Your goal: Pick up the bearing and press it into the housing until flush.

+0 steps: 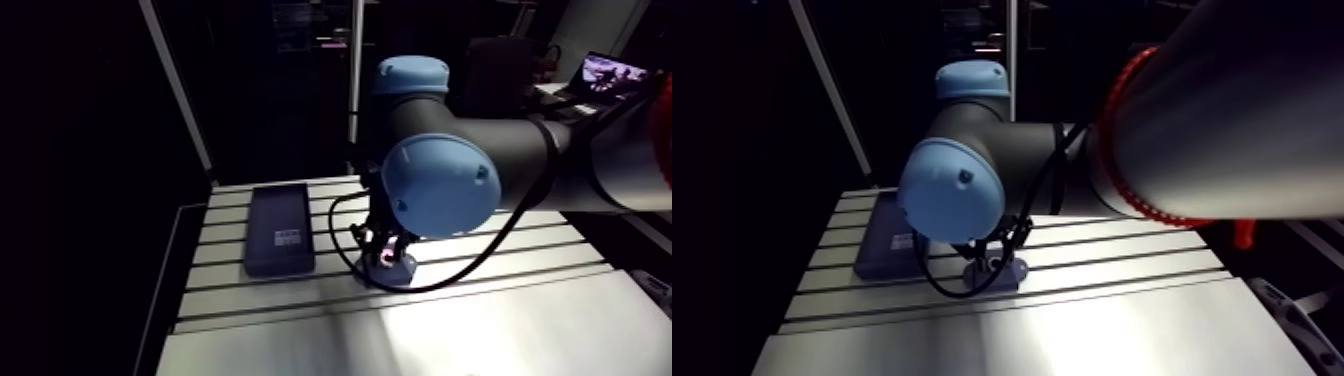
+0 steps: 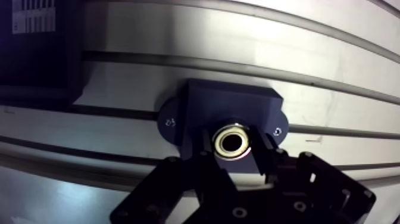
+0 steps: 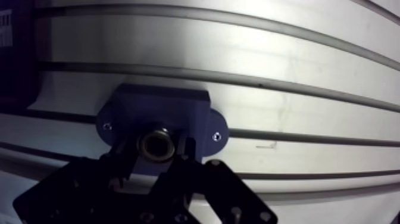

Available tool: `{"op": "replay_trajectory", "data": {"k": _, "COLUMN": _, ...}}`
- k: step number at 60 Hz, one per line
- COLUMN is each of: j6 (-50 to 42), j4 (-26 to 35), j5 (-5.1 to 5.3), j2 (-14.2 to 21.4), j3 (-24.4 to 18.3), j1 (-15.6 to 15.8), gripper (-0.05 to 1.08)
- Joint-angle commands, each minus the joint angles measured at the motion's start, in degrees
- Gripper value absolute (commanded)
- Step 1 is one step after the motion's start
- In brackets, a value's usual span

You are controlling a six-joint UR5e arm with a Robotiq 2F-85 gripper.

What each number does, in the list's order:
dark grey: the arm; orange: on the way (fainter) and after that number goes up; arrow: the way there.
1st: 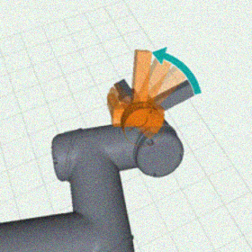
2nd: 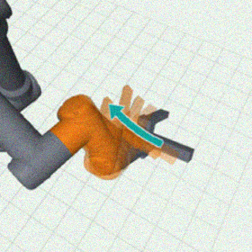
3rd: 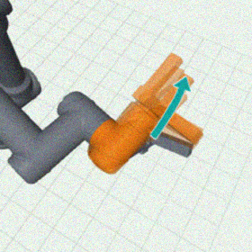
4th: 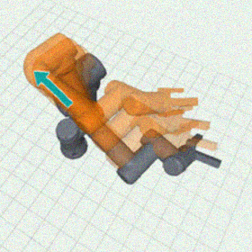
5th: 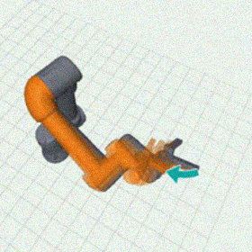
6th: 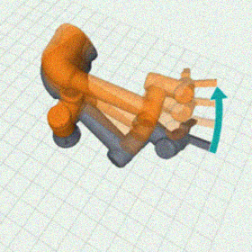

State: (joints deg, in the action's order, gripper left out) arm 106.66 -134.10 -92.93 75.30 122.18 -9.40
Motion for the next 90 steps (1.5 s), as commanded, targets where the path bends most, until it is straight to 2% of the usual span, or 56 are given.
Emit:
{"op": "replay_trajectory", "data": {"k": 1, "j6": 0.1, "j4": 0.0, "j5": -0.02, "j2": -0.3, "j3": -0.1, "j1": 0.0, "gripper": 0.82}}
{"op": "replay_trajectory", "data": {"k": 15, "j6": 0.5, "j4": -0.2, "j5": -0.02, "j2": -0.2, "j3": -0.2, "j1": 0.0, "gripper": 0.81}}
{"op": "replay_trajectory", "data": {"k": 16, "j6": 0.5, "j4": -0.2, "j5": -0.16, "j2": -0.2, "j3": -0.1, "j1": 0.0, "gripper": 0.73}}
{"op": "replay_trajectory", "data": {"k": 17, "j6": 0.5, "j4": -0.2, "j5": -0.16, "j2": -0.2, "j3": -0.1, "j1": 0.0, "gripper": 0.73}}
{"op": "replay_trajectory", "data": {"k": 18, "j6": 0.6, "j4": -0.3, "j5": -0.04, "j2": -0.1, "j3": -0.1, "j1": 0.0, "gripper": 0.51}}
{"op": "replay_trajectory", "data": {"k": 19, "j6": 0.6, "j4": -0.3, "j5": -0.04, "j2": -0.1, "j3": -0.1, "j1": 0.0, "gripper": 0.51}}
{"op": "replay_trajectory", "data": {"k": 20, "j6": 0.6, "j4": -0.2, "j5": 0.06, "j2": -0.1, "j3": -0.1, "j1": 0.0, "gripper": 0.24}}
{"op": "replay_trajectory", "data": {"k": 21, "j6": 0.6, "j4": -0.2, "j5": 0.06, "j2": -0.1, "j3": -0.1, "j1": 0.0, "gripper": 0.24}}
{"op": "replay_trajectory", "data": {"k": 22, "j6": 0.7, "j4": -0.1, "j5": -0.08, "j2": -0.1, "j3": -0.1, "j1": 0.0, "gripper": 0.06}}
{"op": "replay_trajectory", "data": {"k": 23, "j6": 0.7, "j4": -0.2, "j5": -0.10, "j2": -0.1, "j3": -0.1, "j1": 0.0, "gripper": 0.01}}
{"op": "replay_trajectory", "data": {"k": 38, "j6": 0.7, "j4": 0.1, "j5": 0.15, "j2": 0.2, "j3": -0.7, "j1": 0.1, "gripper": 0.01}}
{"op": "replay_trajectory", "data": {"k": 49, "j6": 0.6, "j4": 2.6, "j5": 0.32, "j2": 1.1, "j3": -2.3, "j1": 0.2, "gripper": 0.01}}
{"op": "replay_trajectory", "data": {"k": 66, "j6": -1.4, "j4": 12.3, "j5": 0.42, "j2": 3.1, "j3": -7.0, "j1": 0.2, "gripper": 0.01}}
{"op": "replay_trajectory", "data": {"k": 76, "j6": -3.4, "j4": 15.5, "j5": 0.00, "j2": 4.1, "j3": -8.8, "j1": 0.3, "gripper": 0.01}}
{"op": "replay_trajectory", "data": {"k": 77, "j6": -4.5, "j4": 17.3, "j5": -0.02, "j2": 4.3, "j3": -9.7, "j1": 0.4, "gripper": 0.01}}
{"op": "replay_trajectory", "data": {"k": 90, "j6": -6.2, "j4": 19.2, "j5": 0.06, "j2": 5.7, "j3": -10.8, "j1": 0.7, "gripper": 0.01}}
